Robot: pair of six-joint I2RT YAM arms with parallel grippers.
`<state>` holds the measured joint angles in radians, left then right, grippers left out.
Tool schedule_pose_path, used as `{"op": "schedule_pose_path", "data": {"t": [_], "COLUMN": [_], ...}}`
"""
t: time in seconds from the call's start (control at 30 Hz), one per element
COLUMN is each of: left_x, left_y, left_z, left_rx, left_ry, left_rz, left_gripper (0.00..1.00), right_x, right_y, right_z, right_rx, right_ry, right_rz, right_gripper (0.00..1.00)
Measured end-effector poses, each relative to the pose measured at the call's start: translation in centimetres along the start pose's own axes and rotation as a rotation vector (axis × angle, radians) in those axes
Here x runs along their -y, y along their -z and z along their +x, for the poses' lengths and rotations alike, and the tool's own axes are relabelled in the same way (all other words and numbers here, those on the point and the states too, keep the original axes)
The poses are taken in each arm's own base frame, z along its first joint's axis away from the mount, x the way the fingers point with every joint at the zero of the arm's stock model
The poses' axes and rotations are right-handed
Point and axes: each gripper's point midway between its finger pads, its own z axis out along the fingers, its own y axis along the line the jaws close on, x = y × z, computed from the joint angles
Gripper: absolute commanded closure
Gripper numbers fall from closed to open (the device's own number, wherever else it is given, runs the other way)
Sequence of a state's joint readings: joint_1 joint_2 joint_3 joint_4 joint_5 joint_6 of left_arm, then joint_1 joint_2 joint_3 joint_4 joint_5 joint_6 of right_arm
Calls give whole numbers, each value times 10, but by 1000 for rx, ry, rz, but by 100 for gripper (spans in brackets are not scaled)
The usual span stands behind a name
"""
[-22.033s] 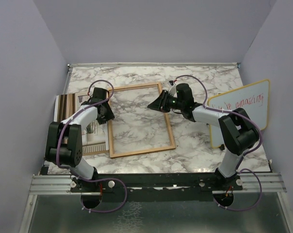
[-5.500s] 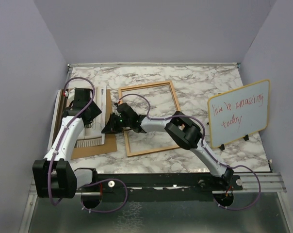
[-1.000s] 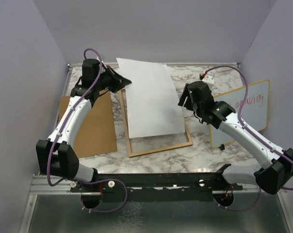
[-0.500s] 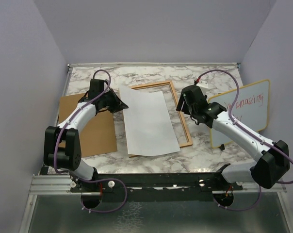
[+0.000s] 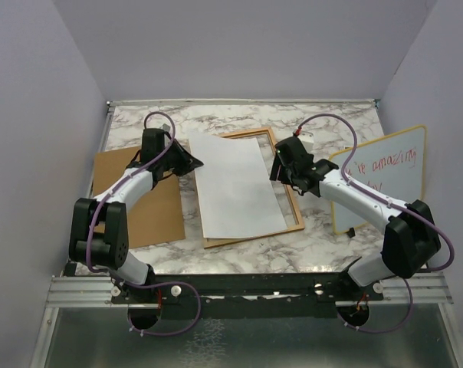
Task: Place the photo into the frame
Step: Turn over the photo from the photo frame.
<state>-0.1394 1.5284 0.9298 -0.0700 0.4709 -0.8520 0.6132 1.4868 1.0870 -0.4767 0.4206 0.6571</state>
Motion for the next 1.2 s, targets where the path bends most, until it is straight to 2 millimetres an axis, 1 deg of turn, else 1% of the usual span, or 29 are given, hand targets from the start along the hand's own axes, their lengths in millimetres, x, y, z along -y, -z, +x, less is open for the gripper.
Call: {"op": "schedule_pose_path", "data": {"t": [0.1, 0.17, 0.33, 0.47, 0.6, 0.7, 0.8, 0.97, 1.2], "left_x": [5, 5, -6, -6, -7, -10, -11, -3, 5], "left_y": [-5, -11, -32, -46, -57, -63, -66, -67, -60], "left_z": [-6, -7, -1, 6, 16, 19, 19, 13, 11], "left_rx": [17, 11, -31, -64, -92, -101, -100, -75, -50], "left_ry": [-15, -17, -4, -8, -8, -1, 13, 26, 11], "left_rz": [34, 43, 20, 16, 11, 8, 10, 41, 57], "left_gripper": [100, 100, 100, 100, 100, 100, 100, 100, 100], "right_x": [-2, -3, -5, -4, -7, -7, -7, -5, -5], "right_y": [0, 0, -1, -2, -2, -2, -3, -3, -3], "right_z": [-2, -2, 1, 5, 7, 8, 10, 13, 14], "right_rx": [7, 5, -3, -15, -22, -24, -30, -35, -36], "right_ry": [-6, -10, -15, -18, -25, -26, -24, -21, -22], "right_rz": [-8, -13, -22, -25, -37, -42, -41, -39, -42], "right_gripper": [31, 31, 31, 32, 32, 32, 32, 32, 32]}}
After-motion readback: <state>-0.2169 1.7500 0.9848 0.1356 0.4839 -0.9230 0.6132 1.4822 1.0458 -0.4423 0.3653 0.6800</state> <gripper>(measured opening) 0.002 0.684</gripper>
